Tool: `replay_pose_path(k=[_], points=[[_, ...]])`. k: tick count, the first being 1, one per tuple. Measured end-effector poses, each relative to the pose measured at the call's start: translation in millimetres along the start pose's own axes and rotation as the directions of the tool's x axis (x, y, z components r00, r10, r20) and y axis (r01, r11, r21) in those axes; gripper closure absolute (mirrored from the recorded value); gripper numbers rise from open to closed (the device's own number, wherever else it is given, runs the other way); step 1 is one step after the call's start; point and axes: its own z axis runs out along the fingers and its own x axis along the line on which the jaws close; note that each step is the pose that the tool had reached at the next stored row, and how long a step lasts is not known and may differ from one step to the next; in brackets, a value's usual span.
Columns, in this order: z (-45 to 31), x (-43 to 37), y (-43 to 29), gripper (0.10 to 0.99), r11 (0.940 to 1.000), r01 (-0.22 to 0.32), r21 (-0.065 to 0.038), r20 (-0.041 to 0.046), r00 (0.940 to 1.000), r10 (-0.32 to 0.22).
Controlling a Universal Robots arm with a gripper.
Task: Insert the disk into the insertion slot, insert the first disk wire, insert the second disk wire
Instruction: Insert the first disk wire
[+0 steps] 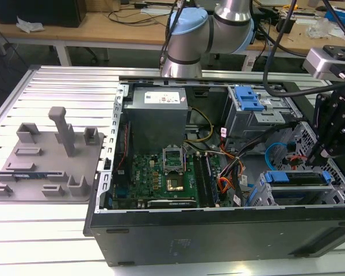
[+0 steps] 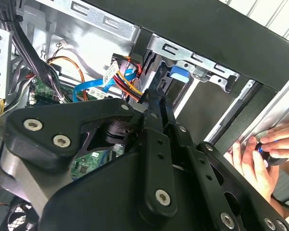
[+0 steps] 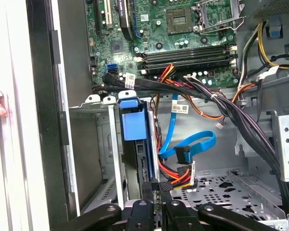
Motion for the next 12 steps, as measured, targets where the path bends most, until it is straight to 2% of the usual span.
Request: replay_pose_path(k=[12], points=[[1.9,1.2,-0.1,0.922,0.9996,0.027,0.002,-0.0005,0.9996,-0.027]])
